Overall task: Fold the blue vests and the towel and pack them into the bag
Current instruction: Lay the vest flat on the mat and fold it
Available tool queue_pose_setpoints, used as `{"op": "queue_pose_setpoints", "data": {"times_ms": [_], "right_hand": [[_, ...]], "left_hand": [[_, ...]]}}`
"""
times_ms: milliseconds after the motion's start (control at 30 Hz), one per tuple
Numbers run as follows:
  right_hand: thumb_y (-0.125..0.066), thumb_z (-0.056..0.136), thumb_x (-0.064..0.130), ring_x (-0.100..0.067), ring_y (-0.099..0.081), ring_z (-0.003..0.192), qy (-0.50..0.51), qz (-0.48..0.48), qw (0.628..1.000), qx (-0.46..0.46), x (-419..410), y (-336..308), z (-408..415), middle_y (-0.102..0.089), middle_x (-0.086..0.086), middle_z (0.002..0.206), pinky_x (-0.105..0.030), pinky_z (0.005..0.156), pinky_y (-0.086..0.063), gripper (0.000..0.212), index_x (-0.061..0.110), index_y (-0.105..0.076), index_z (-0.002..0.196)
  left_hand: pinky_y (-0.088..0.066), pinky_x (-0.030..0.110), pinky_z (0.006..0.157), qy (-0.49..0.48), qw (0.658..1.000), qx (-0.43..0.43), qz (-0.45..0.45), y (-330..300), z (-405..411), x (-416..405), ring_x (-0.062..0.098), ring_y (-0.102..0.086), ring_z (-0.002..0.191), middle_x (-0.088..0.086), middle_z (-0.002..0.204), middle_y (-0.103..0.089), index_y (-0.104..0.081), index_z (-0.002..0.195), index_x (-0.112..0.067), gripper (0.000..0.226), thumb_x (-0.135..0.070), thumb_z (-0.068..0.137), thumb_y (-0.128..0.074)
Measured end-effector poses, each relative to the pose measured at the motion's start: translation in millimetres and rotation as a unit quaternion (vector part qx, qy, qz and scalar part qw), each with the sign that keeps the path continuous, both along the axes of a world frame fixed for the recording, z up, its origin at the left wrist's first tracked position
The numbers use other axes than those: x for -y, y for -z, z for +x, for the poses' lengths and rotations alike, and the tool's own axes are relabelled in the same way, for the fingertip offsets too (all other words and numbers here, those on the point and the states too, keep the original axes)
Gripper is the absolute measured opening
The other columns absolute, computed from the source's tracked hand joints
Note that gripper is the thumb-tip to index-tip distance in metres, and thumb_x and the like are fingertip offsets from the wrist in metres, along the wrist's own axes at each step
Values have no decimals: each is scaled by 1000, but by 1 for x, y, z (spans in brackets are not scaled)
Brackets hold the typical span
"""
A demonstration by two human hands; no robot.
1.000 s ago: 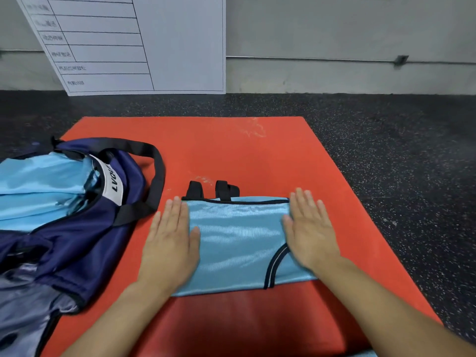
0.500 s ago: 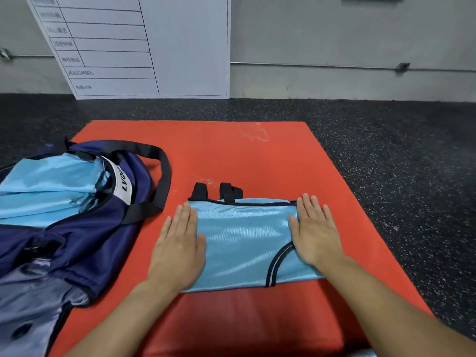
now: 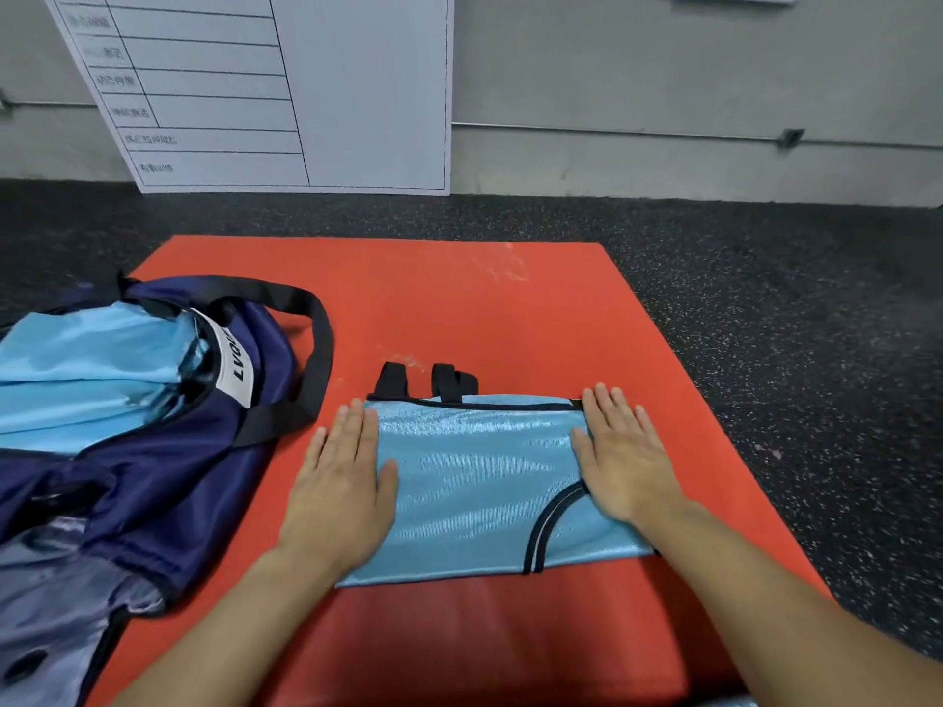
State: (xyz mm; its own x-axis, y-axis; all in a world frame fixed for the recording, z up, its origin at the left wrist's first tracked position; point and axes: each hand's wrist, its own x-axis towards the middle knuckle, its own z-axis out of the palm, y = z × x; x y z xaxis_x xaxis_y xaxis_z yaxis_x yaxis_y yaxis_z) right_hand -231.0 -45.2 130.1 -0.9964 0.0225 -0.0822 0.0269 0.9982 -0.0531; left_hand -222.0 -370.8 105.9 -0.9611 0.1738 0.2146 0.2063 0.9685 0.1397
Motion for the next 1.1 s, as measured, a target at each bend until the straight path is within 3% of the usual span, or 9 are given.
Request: {"op": "queue_pose_setpoints", "data": {"times_ms": [100,233,300,433,500,633,733,933,1100], "right_hand": [[-3,105,53,-14,22,154,-98,-30,994,-36,38,-4,5,18,4,168,-38,127,10,66,22,10,162],[-16,107,51,-6,17,155,-276,-48,960,-17,89,10,26,8,9,170,-34,127,9,65,23,-3,164],[-11,104,54,-5,18,154,-272,-51,961,-4,78,15,20,10,11,169,-36,127,8,67,26,-1,164],[7,95,62,-5,20,153,-171,-33,985,-2,34,12,-4,15,12,168,-38,128,5,75,30,5,163],[4,98,62,-7,21,153,-140,-25,990,4,24,8,-8,16,10,169,-37,127,7,69,34,5,162],[-27,108,49,-8,24,153,-202,-113,973,0,40,-8,-11,16,10,168,-38,126,12,50,51,-19,157],[-38,107,48,-8,21,154,-251,-155,955,18,68,-10,-18,9,11,169,-40,126,13,43,54,-38,149],[-48,105,26,-13,-13,153,-213,-202,955,47,92,-8,-36,-25,5,164,-39,127,8,43,48,-51,142],[-41,107,22,-11,-18,150,-220,-160,962,37,97,-8,-41,-32,4,158,-38,127,7,49,41,-43,151]], "left_hand": [[-14,45,123,59,998,-22,0,-5,16,-26,28,-25,153,16,163,-30,-36,154,0,69,-38,96,-31],[-19,43,121,112,994,9,-16,6,28,-39,22,-28,152,12,162,-32,-39,153,-3,68,-42,98,-34],[-13,41,123,80,996,12,-25,8,16,-26,19,-23,154,8,165,-28,-34,156,-6,73,-49,97,-29],[6,31,125,27,999,32,-7,4,-4,-5,13,2,156,-2,169,-2,-11,162,-15,83,-60,93,-8],[9,29,124,19,999,41,11,2,-3,-6,13,5,156,-2,169,3,-7,162,-16,84,-60,91,-4],[0,33,125,18,998,47,27,-4,0,-6,17,2,157,1,170,0,-13,162,-15,83,-57,91,-2],[-13,40,126,33,998,44,32,-10,5,-5,21,-8,157,3,169,-11,-24,161,-15,78,-54,95,-8],[-26,44,122,33,999,22,17,-12,8,5,25,-23,154,6,166,-25,-37,156,-12,68,-48,100,-23],[-29,45,121,31,999,12,19,-12,4,14,26,-27,152,7,164,-30,-42,153,-11,66,-47,100,-27]]}}
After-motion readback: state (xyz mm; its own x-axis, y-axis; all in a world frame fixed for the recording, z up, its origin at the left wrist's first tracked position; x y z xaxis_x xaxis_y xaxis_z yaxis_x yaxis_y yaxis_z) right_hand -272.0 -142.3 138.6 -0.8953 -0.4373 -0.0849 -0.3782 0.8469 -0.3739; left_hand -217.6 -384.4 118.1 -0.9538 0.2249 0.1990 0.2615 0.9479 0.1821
